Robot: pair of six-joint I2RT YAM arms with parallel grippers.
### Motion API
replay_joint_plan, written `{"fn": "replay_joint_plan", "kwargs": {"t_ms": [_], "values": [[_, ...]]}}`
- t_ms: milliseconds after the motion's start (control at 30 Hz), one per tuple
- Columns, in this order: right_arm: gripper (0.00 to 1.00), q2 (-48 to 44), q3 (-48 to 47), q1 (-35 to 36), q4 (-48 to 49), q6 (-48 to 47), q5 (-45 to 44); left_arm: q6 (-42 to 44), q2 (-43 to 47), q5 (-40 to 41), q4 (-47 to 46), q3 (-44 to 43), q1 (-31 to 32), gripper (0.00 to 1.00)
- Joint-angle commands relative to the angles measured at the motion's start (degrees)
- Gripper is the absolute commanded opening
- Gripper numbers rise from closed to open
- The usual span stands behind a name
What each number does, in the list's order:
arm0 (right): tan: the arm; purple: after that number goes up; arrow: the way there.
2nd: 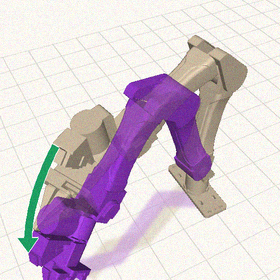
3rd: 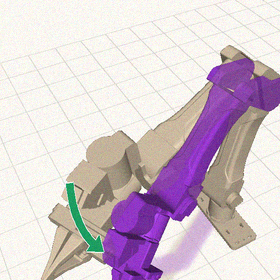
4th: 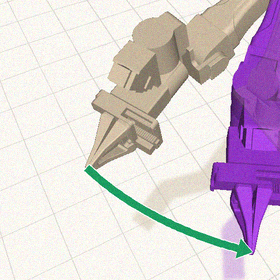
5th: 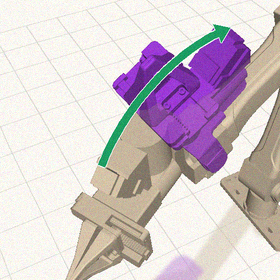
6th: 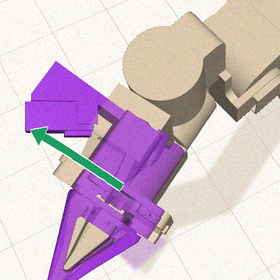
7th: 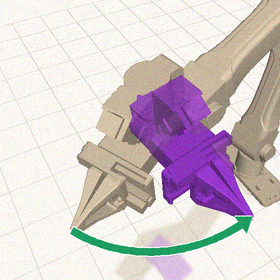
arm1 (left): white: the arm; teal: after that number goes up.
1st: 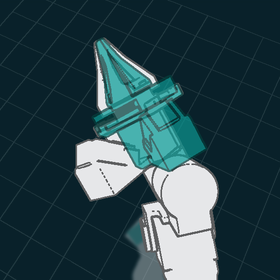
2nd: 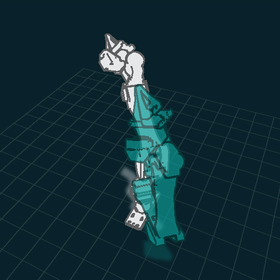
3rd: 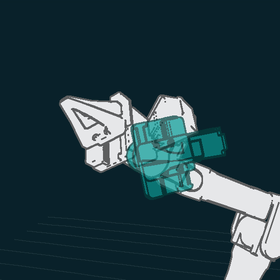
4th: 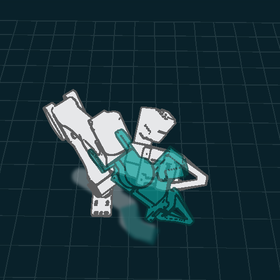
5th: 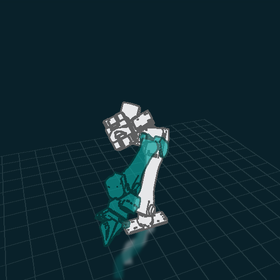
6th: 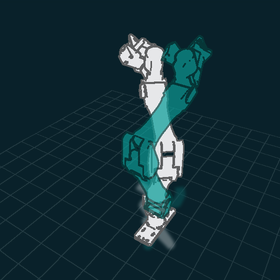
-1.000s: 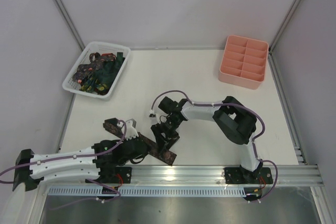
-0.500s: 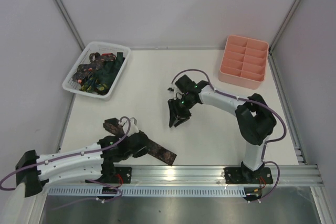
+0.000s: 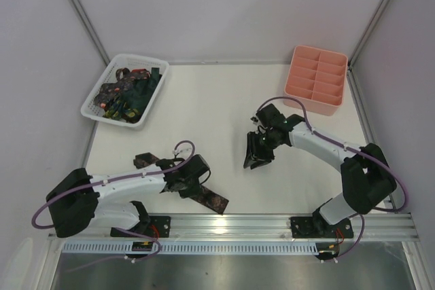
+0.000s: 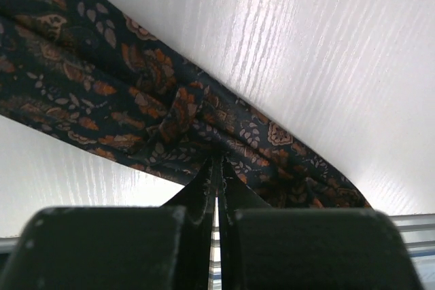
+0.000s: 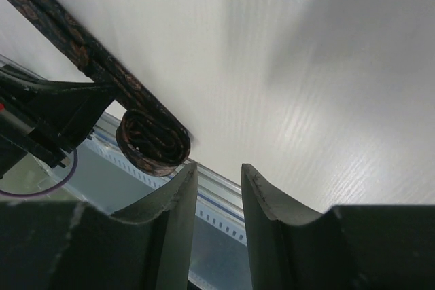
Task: Roll the ties
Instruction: Roll the tie
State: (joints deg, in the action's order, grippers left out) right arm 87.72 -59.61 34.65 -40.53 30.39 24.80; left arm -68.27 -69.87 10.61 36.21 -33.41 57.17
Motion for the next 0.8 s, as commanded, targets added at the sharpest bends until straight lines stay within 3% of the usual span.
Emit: {"fn": "replay_joint_plan", "kwargs": {"t_ms": [0,467,633,767], "values": [[0.38,-4.66,3.09,-1.16,1.42,3.70,-1.33,4.71,-3.69,-4.45,-3.86,-3.06,-1.79,0.00],[0.38,-9.14,7.32,-9.51,0.28,3.10,-3.09,7.54,-18.72,-9.65,-12.30,-8.42,-7.86,0.00],[0.39,-9.50,7.15,-16.88,0.10,-0.15,1.47,5.79,-22.50,-9.38,-12.30,-10.89,-11.28,0.00],[0.39,-7.75,5.57,-18.39,0.80,-2.00,4.81,2.72,-24.44,-9.73,-13.53,-11.85,-14.35,0.00]]}}
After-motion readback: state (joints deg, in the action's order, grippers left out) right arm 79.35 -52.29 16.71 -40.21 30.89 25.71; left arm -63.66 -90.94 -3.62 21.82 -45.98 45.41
